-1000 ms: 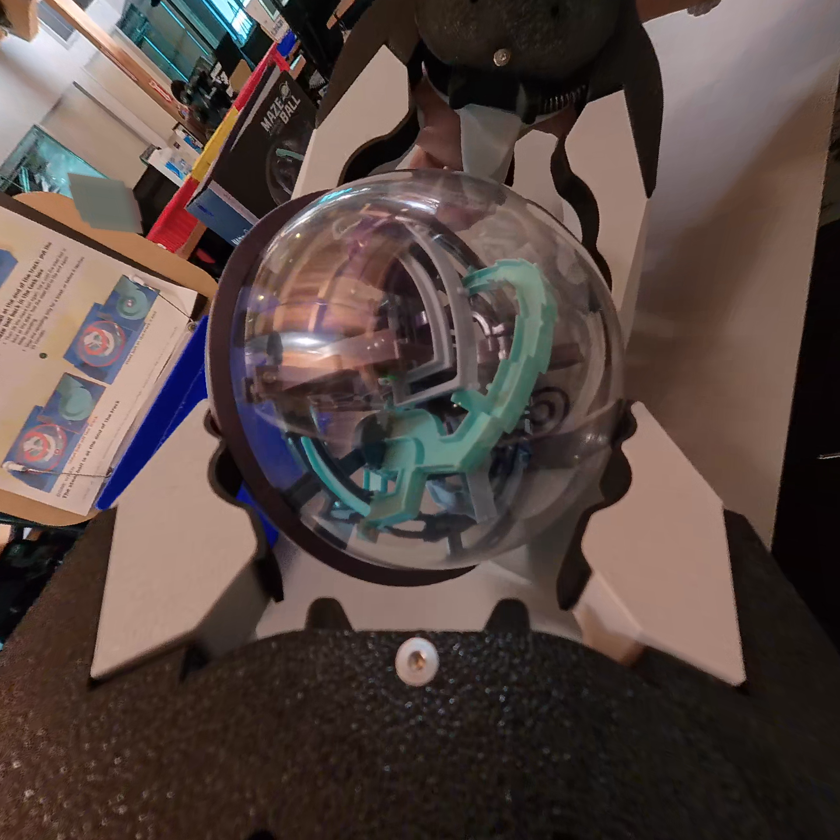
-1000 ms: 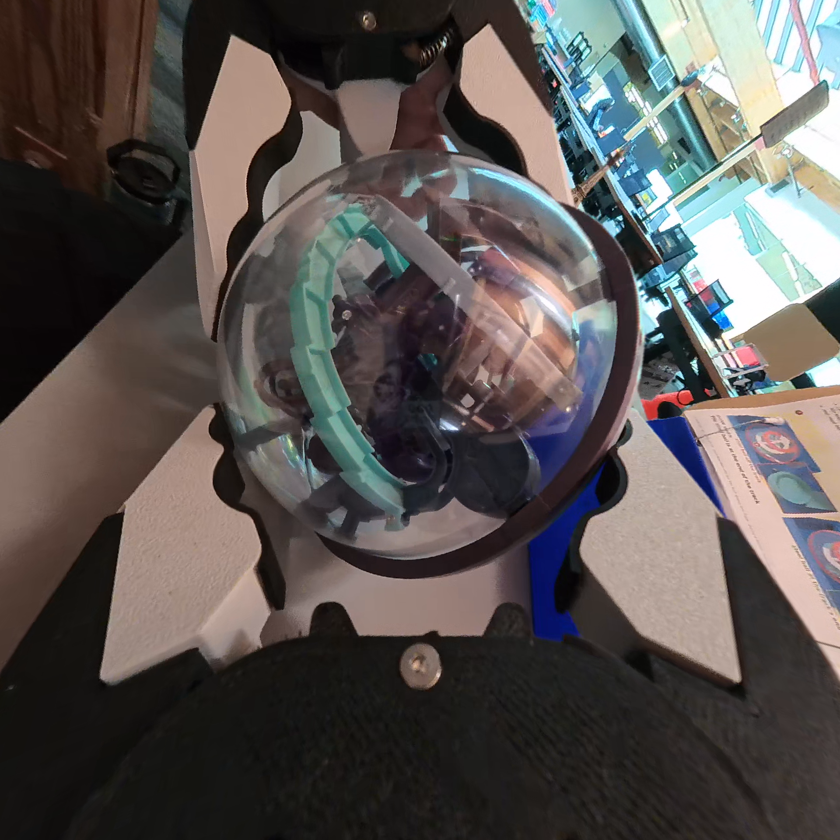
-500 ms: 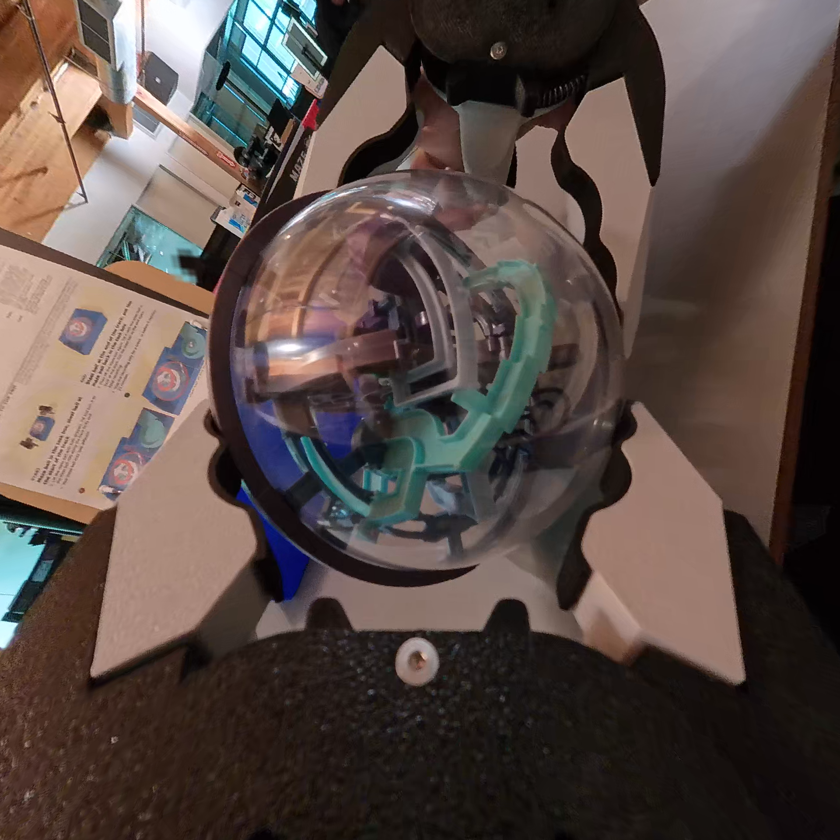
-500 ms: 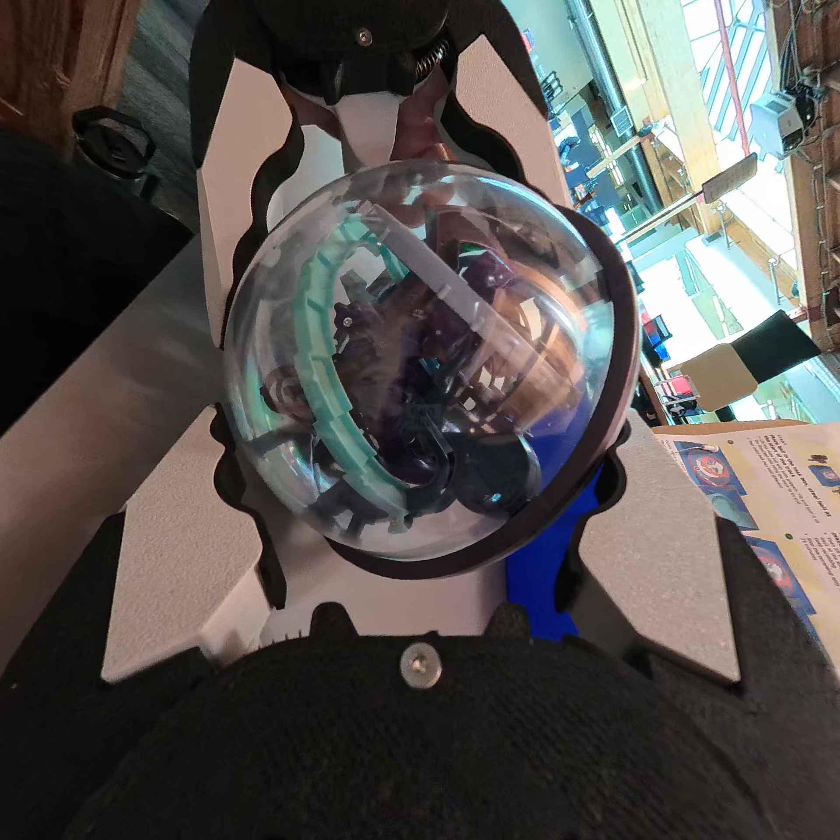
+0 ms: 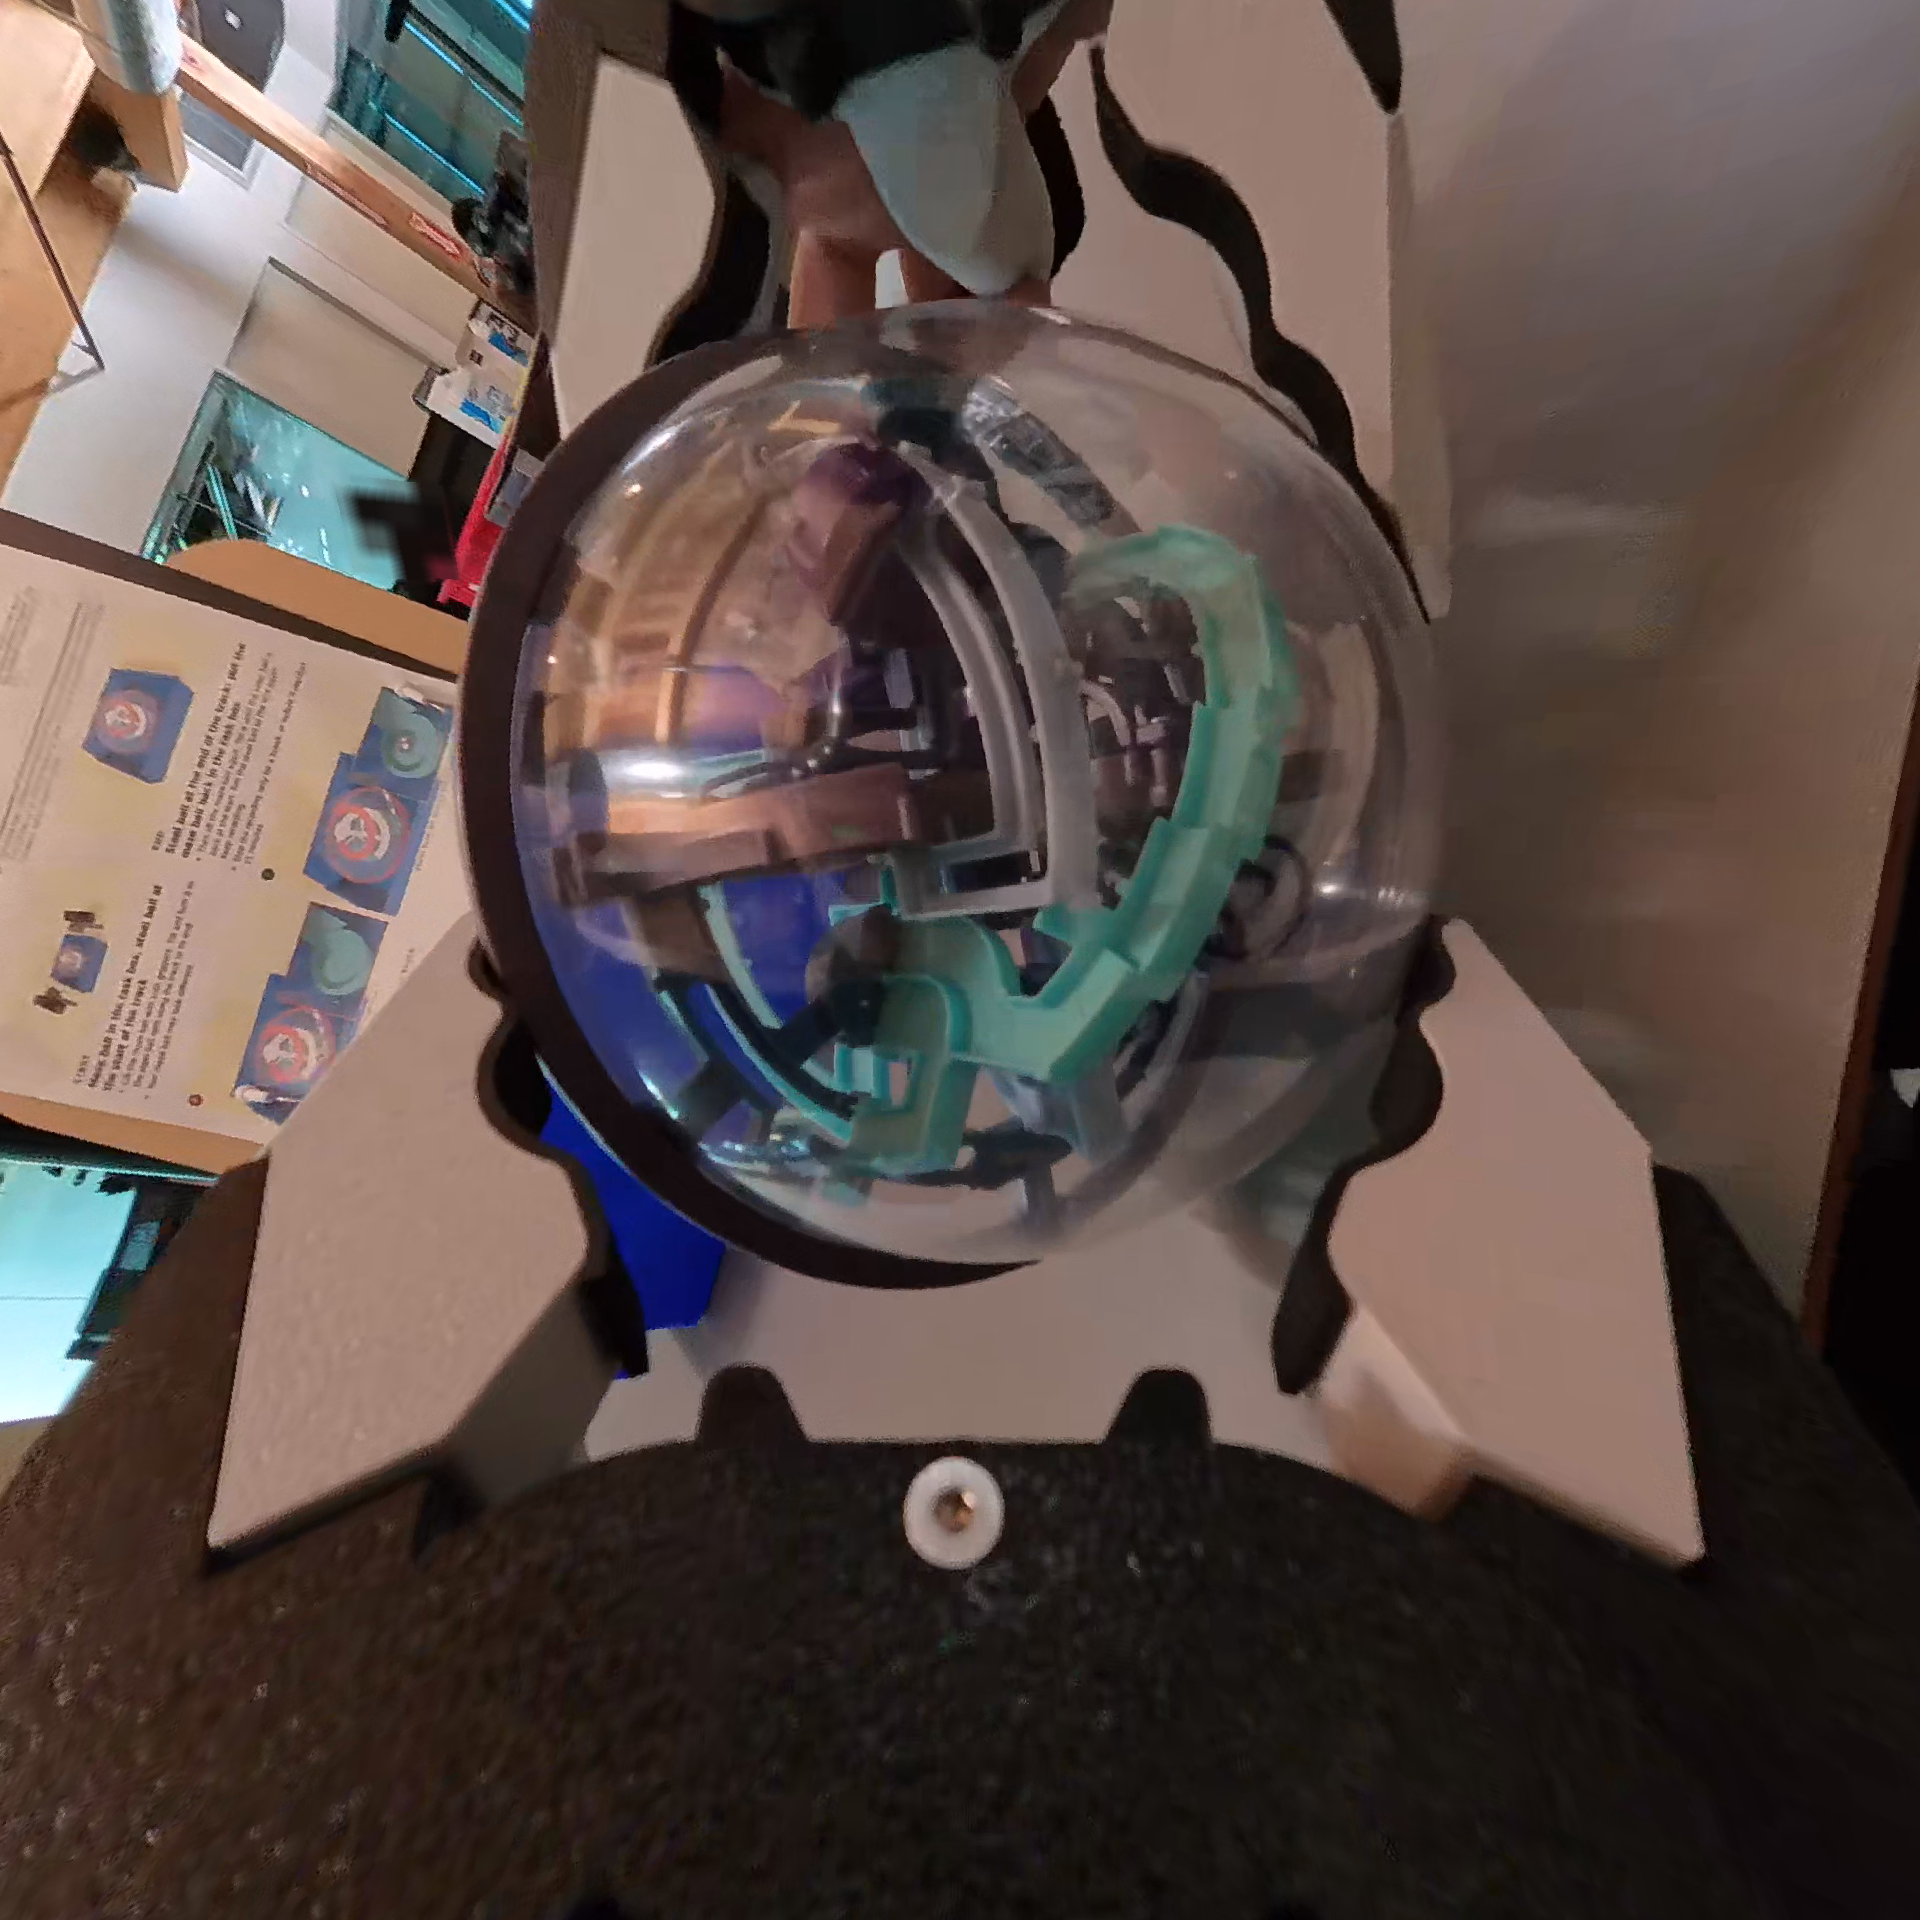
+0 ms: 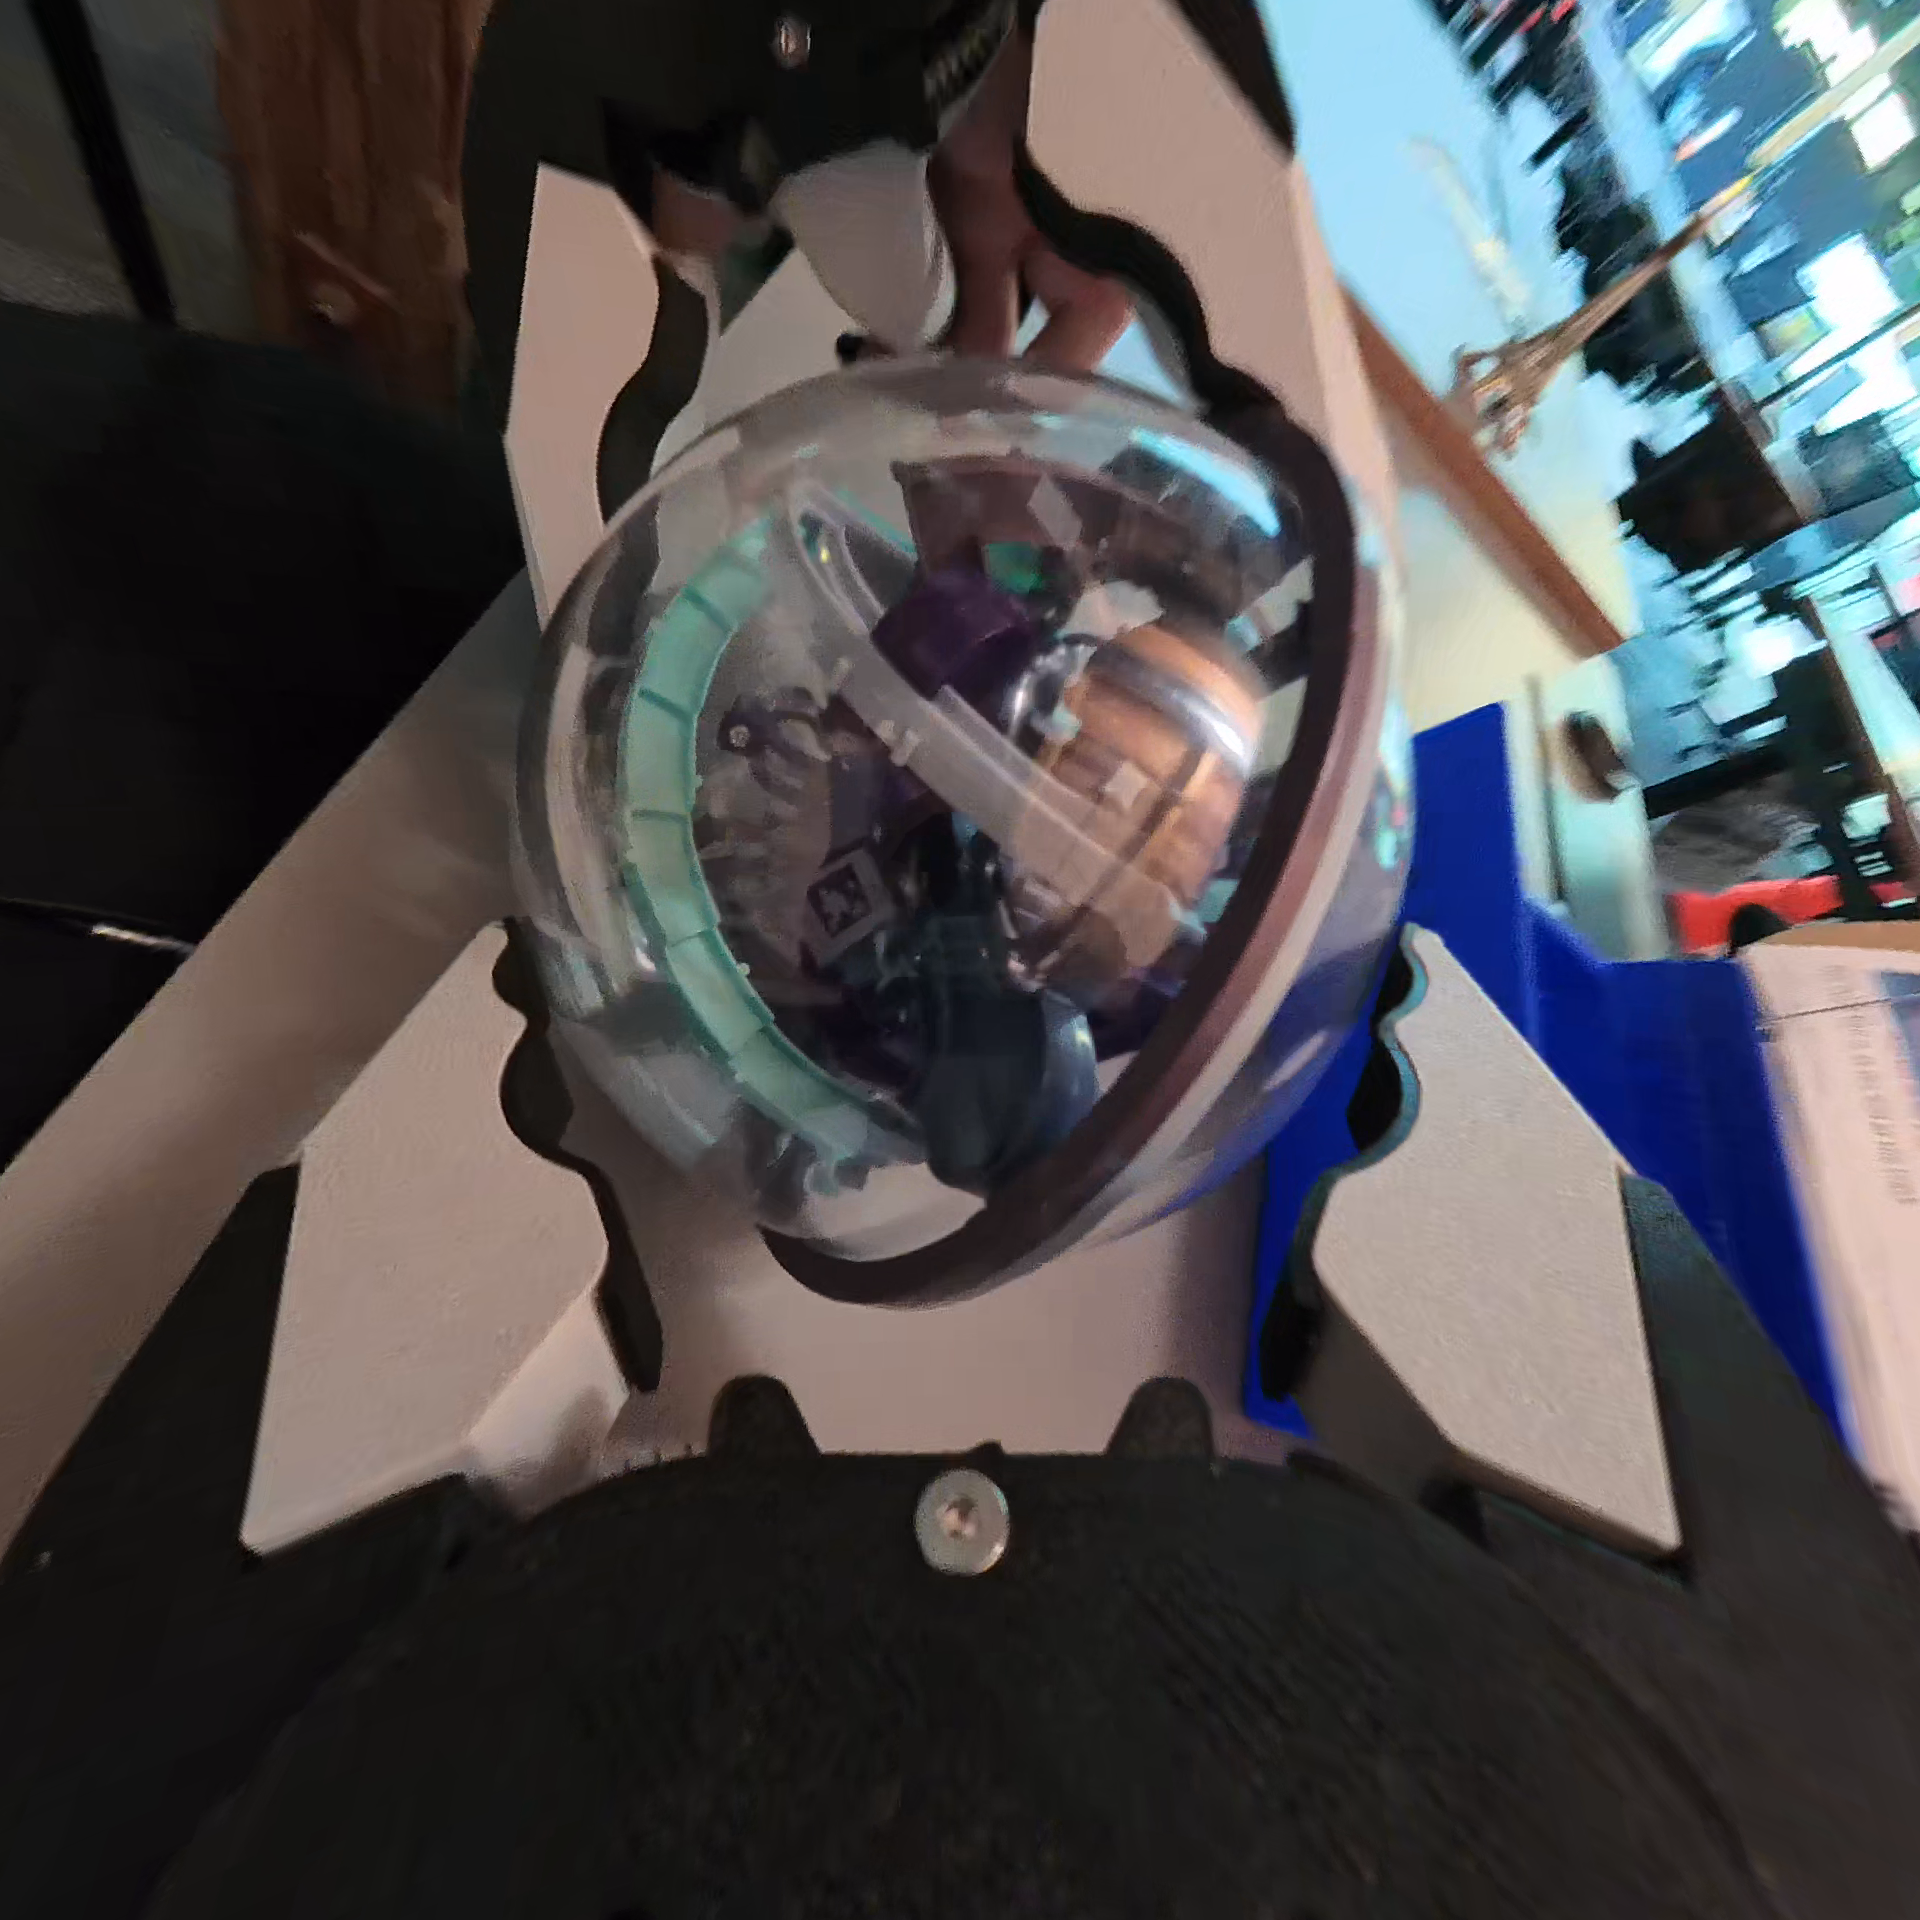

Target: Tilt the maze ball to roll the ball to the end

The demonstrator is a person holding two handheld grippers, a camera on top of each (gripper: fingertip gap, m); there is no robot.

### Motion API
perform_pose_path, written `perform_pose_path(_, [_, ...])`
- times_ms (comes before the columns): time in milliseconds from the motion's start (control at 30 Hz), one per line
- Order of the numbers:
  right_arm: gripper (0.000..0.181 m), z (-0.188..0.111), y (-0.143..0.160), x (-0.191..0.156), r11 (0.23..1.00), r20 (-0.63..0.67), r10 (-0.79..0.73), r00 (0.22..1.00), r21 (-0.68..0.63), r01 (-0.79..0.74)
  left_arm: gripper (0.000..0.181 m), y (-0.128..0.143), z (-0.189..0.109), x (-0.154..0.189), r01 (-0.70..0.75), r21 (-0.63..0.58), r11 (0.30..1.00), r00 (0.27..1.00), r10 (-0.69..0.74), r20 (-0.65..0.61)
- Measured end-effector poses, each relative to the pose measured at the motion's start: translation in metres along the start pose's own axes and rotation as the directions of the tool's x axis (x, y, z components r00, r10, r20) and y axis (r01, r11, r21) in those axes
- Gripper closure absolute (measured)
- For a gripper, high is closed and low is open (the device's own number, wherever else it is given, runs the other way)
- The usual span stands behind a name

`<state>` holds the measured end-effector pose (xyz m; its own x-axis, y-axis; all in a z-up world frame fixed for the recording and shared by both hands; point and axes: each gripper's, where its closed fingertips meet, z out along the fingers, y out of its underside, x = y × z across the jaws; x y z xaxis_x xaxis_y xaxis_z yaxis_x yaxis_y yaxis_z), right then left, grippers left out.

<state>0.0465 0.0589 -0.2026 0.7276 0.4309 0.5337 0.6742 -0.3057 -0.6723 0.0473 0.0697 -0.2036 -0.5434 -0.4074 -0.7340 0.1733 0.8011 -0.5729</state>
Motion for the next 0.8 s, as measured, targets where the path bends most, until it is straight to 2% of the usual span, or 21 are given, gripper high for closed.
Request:
perform_pose_path(100, [0.023,0.006,0.014,0.003,0.999,0.021,0.001,1.000,-0.054,0.000,0.024,-0.003,0.004,-0.003,0.039,-0.003,0.999,0.999,-0.039,-0.018])
perform_pose_path(367, [0.023,0.006,0.014,0.004,1.000,0.027,0.026,0.999,-0.005,-0.026,0.023,-0.003,0.007,-0.004,0.068,0.000,0.998,0.997,-0.068,-0.032])
perform_pose_path(800, [0.023,0.009,0.004,0.000,0.993,-0.027,-0.118,0.993,-0.029,0.118,0.023,0.004,-0.004,0.001,0.030,-0.017,0.999,0.995,-0.028,0.100])
